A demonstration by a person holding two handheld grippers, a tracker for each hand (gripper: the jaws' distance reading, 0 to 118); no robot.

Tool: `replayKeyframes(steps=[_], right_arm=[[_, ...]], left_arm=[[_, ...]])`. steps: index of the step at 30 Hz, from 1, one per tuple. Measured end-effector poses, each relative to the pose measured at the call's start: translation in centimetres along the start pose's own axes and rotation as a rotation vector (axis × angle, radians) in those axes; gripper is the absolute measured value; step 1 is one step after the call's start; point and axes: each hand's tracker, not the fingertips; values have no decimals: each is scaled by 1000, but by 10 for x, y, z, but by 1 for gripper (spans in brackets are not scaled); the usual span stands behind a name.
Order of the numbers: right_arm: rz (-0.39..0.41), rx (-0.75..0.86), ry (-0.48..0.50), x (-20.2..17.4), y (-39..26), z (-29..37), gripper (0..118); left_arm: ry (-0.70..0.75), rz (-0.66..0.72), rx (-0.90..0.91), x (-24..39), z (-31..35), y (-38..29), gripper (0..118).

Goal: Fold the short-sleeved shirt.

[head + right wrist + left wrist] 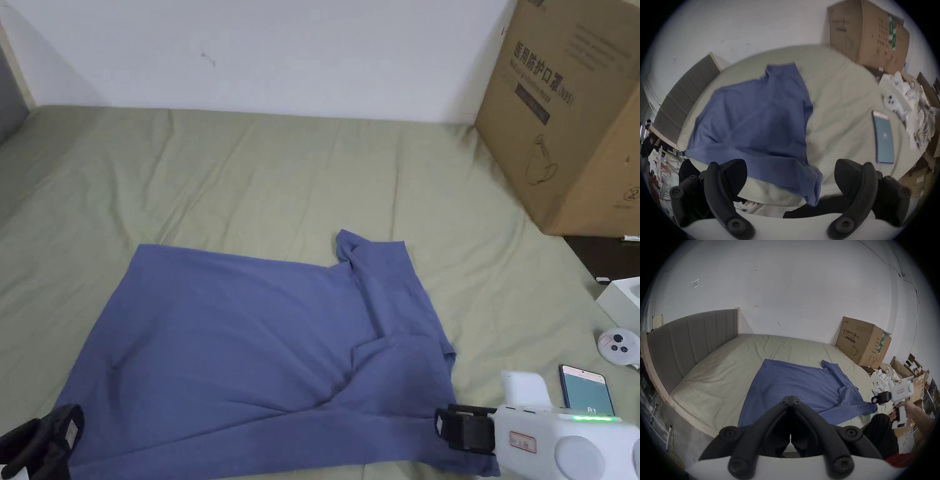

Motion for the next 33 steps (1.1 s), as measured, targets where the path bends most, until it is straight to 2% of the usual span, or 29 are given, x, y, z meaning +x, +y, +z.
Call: replayKeyframes(steps=[3,4,5,6,8,9,10,12,14,15,16,17,18,19,20,23,27,30,32,33], right_arm=[[-74,-52,52,10,1,-20,105],[-87,-52,60,12,2,-22,82],[-87,-54,69,14,3,-22,34],[-88,-64,81,14,5,-20,1],[-91,-37,35,9,1,-12,1],[-88,-47,115,6,1,-5,1],[-89,-35,126,4,-1,1,1],[-58,-16,90,2,-4,10,1],[-62,5,91,5,-5,21,1],[-62,9,98,5,-7,26,1],[-55,12,107,4,-10,30,1],[-48,20,114,1,-10,37,1],[-41,23,112,-1,-14,41,1],[-24,27,104,-2,-18,44,1],[1,41,93,-4,-22,47,1],[2,38,113,-11,-29,58,1],[-19,32,126,-16,-31,65,1],[-14,36,128,-19,-31,70,1],[-14,40,122,-19,-31,72,1],[-21,40,129,-16,-30,71,1]], left_arm=[[-3,28,-13,-5,-1,-6,0],[5,28,-20,-3,-3,-6,0],[9,29,-24,-5,-3,-7,0],[13,39,-29,-8,-4,-9,0],[11,65,-52,-5,-6,-6,0],[21,63,-60,-7,-7,-8,0],[27,59,-66,-11,-9,-10,0],[59,62,-104,-16,-16,-9,0],[64,89,-151,-26,-24,-12,0],[71,94,-175,-31,-29,-15,4],[78,86,-188,-37,-37,-14,32],[70,92,-217,-45,-45,-17,68],[98,95,-261,-52,-53,-20,99],[129,91,-260,-57,-58,-22,111],[121,77,-256,-75,-70,-25,109],[174,-59,-362,-86,-92,-32,109],[108,-198,-482,-91,-116,-50,109],[126,-174,-551,-97,-125,-59,109],[79,-133,-551,-102,-123,-62,108],[84,-146,-566,-100,-125,-64,102]])
